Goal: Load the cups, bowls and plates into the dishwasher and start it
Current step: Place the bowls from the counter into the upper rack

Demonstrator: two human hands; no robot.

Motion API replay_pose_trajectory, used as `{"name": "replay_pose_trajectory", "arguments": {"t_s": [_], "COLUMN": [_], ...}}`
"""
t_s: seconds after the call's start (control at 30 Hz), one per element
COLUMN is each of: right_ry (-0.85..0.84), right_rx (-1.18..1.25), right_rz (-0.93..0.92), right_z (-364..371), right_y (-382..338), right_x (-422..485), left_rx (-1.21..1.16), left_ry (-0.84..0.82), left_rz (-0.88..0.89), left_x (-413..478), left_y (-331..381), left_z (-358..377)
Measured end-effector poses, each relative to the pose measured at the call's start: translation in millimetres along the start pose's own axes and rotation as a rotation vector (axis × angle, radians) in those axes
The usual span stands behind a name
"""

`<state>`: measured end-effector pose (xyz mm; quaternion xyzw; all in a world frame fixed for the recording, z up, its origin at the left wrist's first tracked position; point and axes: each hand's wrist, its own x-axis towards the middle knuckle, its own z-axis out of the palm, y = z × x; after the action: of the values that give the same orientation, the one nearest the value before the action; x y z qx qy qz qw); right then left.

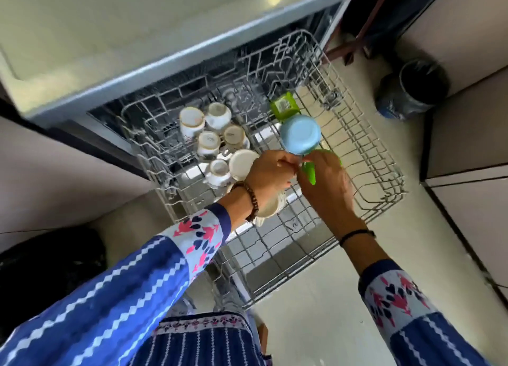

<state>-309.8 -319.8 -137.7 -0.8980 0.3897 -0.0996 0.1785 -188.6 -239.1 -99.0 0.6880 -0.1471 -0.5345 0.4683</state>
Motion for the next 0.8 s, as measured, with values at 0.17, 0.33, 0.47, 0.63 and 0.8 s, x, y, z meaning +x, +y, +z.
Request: {"name": "replay_pose_trajectory", "arguments": {"t_s": [0.17, 0.33, 0.47, 0.63, 0.8], "right_ry": [0.032, 0.089, 0.076, -0.01, -0.09], "right_rx": [0.077, 0.185, 0.289, 0.39, 0.49], "right_rz": [-0.108, -0.231, -0.326, -0.436, -0.579], "right_z": [-24.6, -46.7, -59.1, -55.5, -44.2], "right_y": [-82.6, -178.4, -261.2, -358.9, -447.4], "right_x": [-13.3, -31.2, -40.5, -51.0, -55.2], "left_rx": [0.184, 0.295, 0.249, 0.21, 0.138], "left_ry": [0.113, 0.19, 0.302, 0.501, 0.636], "left_rz": [0.191, 0.334, 0.422, 0.484, 0.515], "left_x": [-62.2, -130.8, -186.3, -245.1, -300.1], "left_y": [19.6, 30.5, 36.0, 30.3, 20.2], "left_z": [-60.1, -138.7, -204.0, -283.4, -355.0]}}
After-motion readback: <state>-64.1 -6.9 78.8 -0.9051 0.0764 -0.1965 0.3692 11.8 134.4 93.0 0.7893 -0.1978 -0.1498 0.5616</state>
